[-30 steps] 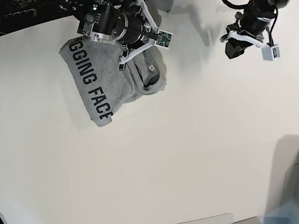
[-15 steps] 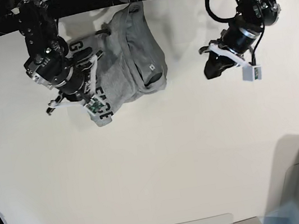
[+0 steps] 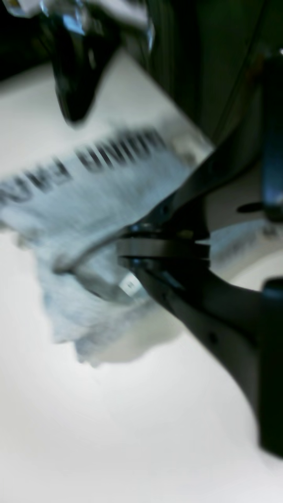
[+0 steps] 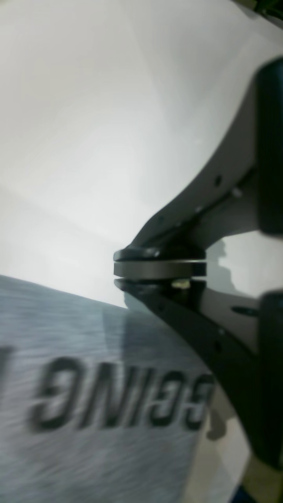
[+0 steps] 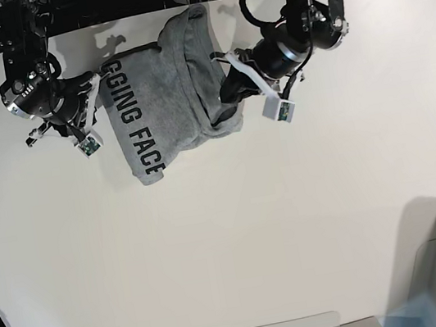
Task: Fold the T-shirt properly
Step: 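Grasp the folded shirt's side with the left gripper, right gripper holding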
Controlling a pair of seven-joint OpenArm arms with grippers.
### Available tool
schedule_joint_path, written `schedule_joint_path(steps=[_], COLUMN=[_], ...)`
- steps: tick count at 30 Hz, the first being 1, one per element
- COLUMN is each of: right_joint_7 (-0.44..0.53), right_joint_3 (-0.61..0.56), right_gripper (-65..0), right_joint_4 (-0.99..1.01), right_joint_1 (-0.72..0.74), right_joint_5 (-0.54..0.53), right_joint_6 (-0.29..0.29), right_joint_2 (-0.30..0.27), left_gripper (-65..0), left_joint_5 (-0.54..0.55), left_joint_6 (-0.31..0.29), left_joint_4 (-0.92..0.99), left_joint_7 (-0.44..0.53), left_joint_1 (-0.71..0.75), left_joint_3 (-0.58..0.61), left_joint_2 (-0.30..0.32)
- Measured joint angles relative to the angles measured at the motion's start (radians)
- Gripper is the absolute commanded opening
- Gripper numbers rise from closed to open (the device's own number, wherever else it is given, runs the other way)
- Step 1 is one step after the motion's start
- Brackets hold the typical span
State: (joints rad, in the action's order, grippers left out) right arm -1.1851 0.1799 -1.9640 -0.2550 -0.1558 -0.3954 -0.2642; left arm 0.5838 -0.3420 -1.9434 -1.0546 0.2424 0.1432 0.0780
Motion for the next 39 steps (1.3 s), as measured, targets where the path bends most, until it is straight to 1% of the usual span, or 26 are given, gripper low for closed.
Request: schedule_joint_path(steps=[1, 3, 8, 11, 12, 13, 14, 18, 22, 25, 27, 29, 30, 31, 33, 36, 39], right_joint_7=[0.0, 0.0, 0.007, 0.006, 0.006, 0.007, 0.007, 0.007, 0.006, 0.006, 0.02, 0.078, 0.093, 0.089, 0.08, 0.086, 0.085], right_joint_3=[0.001, 0.0, -0.006, -0.026, -0.037, -0.05, -0.063, -0.139, -0.197, -0.201, -0.183, -0.134, -0.106, -0.086, -0.04, 0.002, -0.017], right_gripper=[-65.0, -65.0, -65.0, -65.0, -65.0, -65.0, -65.0, -65.0, -65.0, -65.0, -65.0, -65.0, -65.0, -65.0, -65.0, -65.0, -65.0], right_joint_4=[0.01, 0.027, 0.038, 0.053, 0.057, 0.059, 0.059, 0.057, 0.054, 0.037, -0.007, -0.048, -0.058, -0.06, -0.054, -0.044, 0.017], right_joint_1=[-0.01, -0.02, -0.041, -0.055, -0.059, -0.064, -0.066, -0.084, -0.084, -0.08, -0.08, -0.08, -0.074, -0.055, -0.006, 0.082, 0.163], right_joint_5=[-0.01, -0.008, -0.006, -0.006, -0.005, -0.006, -0.005, -0.005, -0.002, -0.005, -0.005, -0.019, -0.021, -0.019, -0.004, -0.002, -0.005], right_joint_6=[0.0, 0.0, 0.0, 0.0, 0.0, 0.0, 0.0, 0.0, 0.0, 0.0, 0.0, 0.0, 0.0, 0.0, 0.0, 0.0, 0.0], right_joint_2=[-0.003, -0.004, 0.001, 0.001, 0.0, -0.005, -0.006, -0.002, 0.004, 0.004, 0.005, 0.013, 0.013, 0.011, 0.012, 0.006, 0.005], left_gripper=[-65.0, -65.0, -65.0, -65.0, -65.0, -65.0, -65.0, -65.0, -65.0, -65.0, -65.0, -65.0, -65.0, -65.0, -65.0, -65.0, -65.0], left_joint_5=[-0.042, -0.088, -0.111, -0.105, -0.11, -0.109, -0.109, -0.113, -0.112, -0.112, -0.109, -0.115, -0.109, -0.103, -0.104, -0.119, -0.114], left_joint_6=[0.003, 0.002, 0.006, 0.005, 0.009, 0.005, 0.008, 0.009, 0.012, 0.012, 0.009, 0.012, 0.011, 0.005, 0.006, 0.011, 0.005], left_joint_4=[0.02, 0.063, 0.188, 0.293, 0.319, 0.342, 0.36, 0.406, 0.449, 0.427, 0.367, 0.283, 0.243, 0.211, 0.163, 0.099, 0.019], left_joint_7=[0.003, 0.006, 0.003, 0.01, 0.02, 0.05, 0.069, 0.074, 0.086, 0.085, 0.048, 0.016, 0.028, 0.043, 0.039, 0.021, 0.019], left_joint_1=[-0.019, -0.058, -0.122, -0.179, -0.19, -0.2, -0.209, -0.259, -0.332, -0.353, -0.341, -0.328, -0.315, -0.298, -0.245, -0.142, -0.077], left_joint_3=[0.026, 0.056, 0.058, 0.019, -0.001, -0.022, -0.042, -0.122, -0.149, -0.153, -0.153, -0.153, -0.153, -0.151, -0.138, -0.055, 0.047], left_joint_2=[0.003, 0.004, -0.003, -0.004, -0.006, -0.006, -0.006, -0.006, -0.005, -0.005, -0.002, 0.0, 0.0, 0.0, 0.0, 0.006, 0.005])
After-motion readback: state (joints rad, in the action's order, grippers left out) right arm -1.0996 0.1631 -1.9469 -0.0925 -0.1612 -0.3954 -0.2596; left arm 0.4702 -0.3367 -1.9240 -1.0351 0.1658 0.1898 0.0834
